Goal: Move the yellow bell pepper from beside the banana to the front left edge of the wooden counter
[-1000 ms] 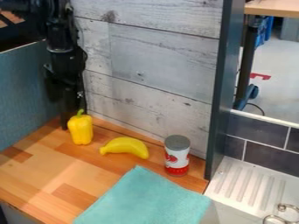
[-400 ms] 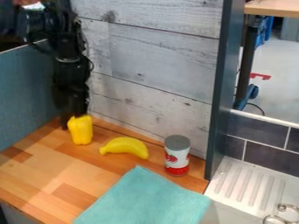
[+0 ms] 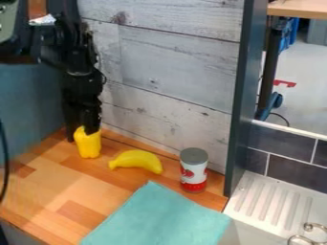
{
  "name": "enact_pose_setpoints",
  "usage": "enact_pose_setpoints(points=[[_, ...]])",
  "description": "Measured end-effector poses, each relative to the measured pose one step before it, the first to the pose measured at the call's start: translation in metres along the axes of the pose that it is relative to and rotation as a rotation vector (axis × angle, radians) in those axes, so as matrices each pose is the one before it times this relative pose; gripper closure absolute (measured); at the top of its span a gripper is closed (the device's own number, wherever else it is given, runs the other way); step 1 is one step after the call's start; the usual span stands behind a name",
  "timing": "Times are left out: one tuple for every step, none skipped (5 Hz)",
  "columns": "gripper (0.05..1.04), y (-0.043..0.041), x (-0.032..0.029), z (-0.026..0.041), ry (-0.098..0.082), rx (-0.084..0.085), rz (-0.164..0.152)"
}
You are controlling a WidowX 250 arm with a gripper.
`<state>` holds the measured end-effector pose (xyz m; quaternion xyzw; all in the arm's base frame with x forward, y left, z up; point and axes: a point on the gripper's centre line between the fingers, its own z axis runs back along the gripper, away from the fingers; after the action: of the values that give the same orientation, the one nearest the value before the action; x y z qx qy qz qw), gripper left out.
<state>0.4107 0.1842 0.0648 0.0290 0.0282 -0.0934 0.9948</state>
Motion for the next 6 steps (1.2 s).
enact_pose_setpoints(points=[[0.116,0.00142,0.00219,-0.00028,-0.0038,0.0025,0.0052],[0.377,-0.00008,0.00173,-0.00037,-0.0110,-0.0002,-0.0039],[0.647,-0.00144,0.00173,0.00053,-0.0164,-0.0057,0.0002],[0.842,-0.00234,-0.00192,0.00180,-0.0083,-0.0074,0.0027],[0.944,-0.00402,-0.00219,0.00022,-0.0074,-0.0116,0.0078],[0.970,-0.00669,-0.01103,0.00174,0.0265,-0.0095,0.0209]])
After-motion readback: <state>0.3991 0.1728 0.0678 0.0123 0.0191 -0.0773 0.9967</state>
